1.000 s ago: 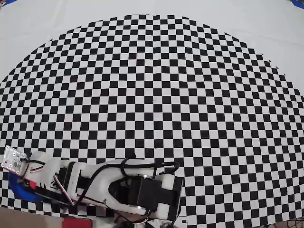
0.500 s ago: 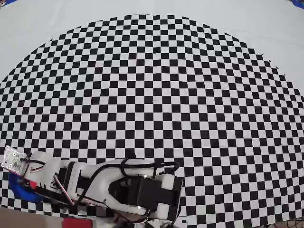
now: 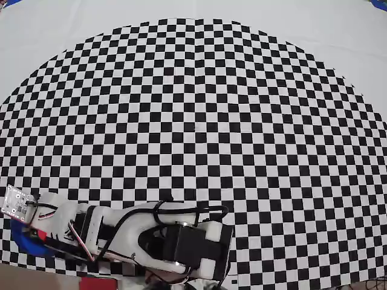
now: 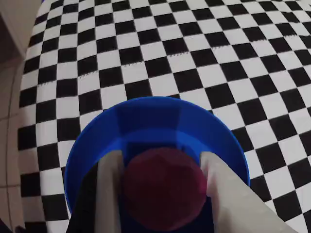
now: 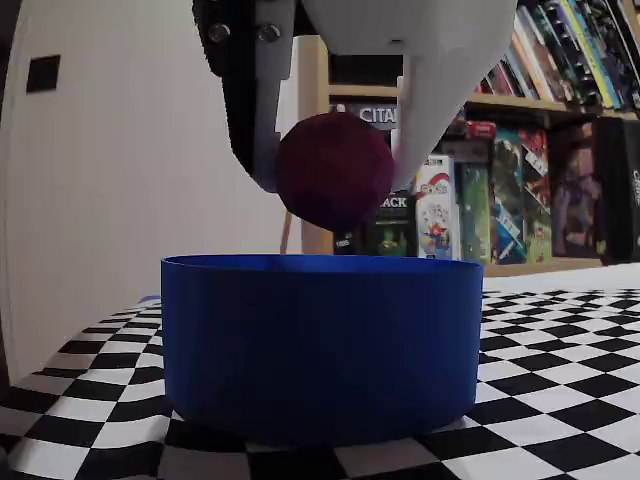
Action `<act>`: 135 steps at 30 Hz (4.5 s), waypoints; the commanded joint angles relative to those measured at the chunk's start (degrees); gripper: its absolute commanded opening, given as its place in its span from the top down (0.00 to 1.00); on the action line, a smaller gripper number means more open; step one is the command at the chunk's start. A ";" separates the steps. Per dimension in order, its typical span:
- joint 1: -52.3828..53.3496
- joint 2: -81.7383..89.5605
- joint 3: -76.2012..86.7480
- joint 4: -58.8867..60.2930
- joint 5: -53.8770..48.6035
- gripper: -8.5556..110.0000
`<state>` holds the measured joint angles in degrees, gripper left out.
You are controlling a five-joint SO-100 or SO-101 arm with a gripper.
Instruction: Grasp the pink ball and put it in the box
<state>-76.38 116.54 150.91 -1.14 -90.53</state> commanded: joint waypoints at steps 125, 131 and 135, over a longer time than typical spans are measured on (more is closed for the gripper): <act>78.05 69.79 27.42 46.85 90.18 0.93; 77.78 69.79 27.42 46.85 89.91 0.93; 77.78 69.79 27.42 46.85 89.91 0.93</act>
<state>1.05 184.83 177.89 45.62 -0.70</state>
